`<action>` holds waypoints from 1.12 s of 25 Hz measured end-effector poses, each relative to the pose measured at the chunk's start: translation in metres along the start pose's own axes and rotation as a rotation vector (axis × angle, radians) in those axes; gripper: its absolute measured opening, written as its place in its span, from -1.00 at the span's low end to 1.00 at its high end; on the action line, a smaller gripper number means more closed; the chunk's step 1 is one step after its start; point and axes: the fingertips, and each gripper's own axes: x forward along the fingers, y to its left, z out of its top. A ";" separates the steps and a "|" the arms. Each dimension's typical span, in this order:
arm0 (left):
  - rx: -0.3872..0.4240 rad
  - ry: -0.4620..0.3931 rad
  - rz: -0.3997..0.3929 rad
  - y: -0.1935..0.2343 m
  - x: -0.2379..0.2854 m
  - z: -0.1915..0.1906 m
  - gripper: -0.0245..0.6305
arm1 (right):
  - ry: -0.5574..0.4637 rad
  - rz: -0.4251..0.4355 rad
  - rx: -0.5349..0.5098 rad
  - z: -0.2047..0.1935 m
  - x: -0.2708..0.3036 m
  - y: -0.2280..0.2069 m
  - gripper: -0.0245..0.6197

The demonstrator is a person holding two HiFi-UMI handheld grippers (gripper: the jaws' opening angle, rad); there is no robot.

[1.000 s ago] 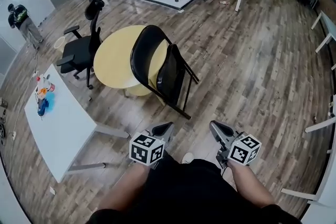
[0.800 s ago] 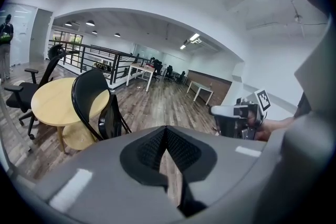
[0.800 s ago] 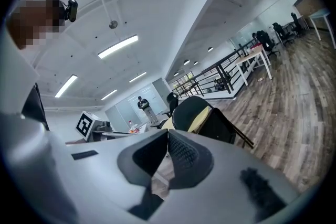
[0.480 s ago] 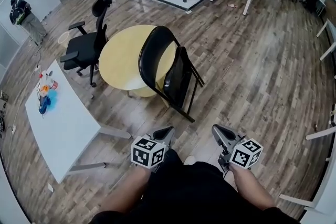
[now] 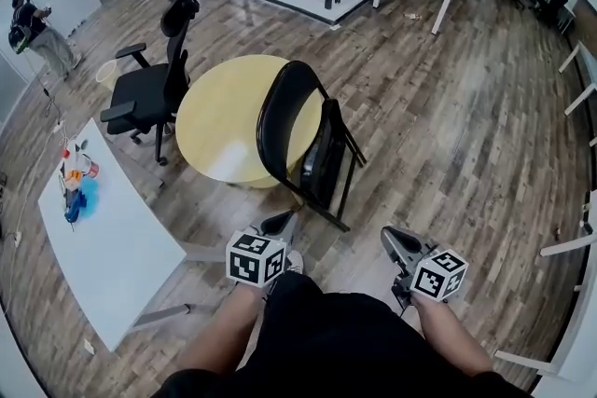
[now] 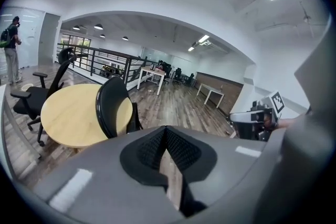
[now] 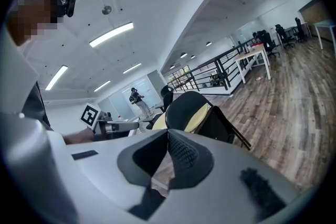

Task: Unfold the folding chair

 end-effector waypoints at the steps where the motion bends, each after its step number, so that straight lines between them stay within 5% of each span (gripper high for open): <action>1: -0.005 -0.009 0.026 0.018 0.002 0.008 -0.90 | 0.002 -0.008 0.003 0.002 0.007 -0.002 -0.90; 9: 0.023 -0.071 0.162 0.132 0.026 0.078 -0.67 | -0.010 -0.055 0.010 0.030 0.060 -0.005 -0.90; 17: 0.047 0.012 0.159 0.200 0.077 0.104 -0.39 | -0.037 -0.091 0.025 0.046 0.107 -0.006 -0.90; 28: -0.096 0.069 0.095 0.268 0.156 0.101 -0.21 | -0.087 -0.252 0.097 0.045 0.106 -0.022 -0.90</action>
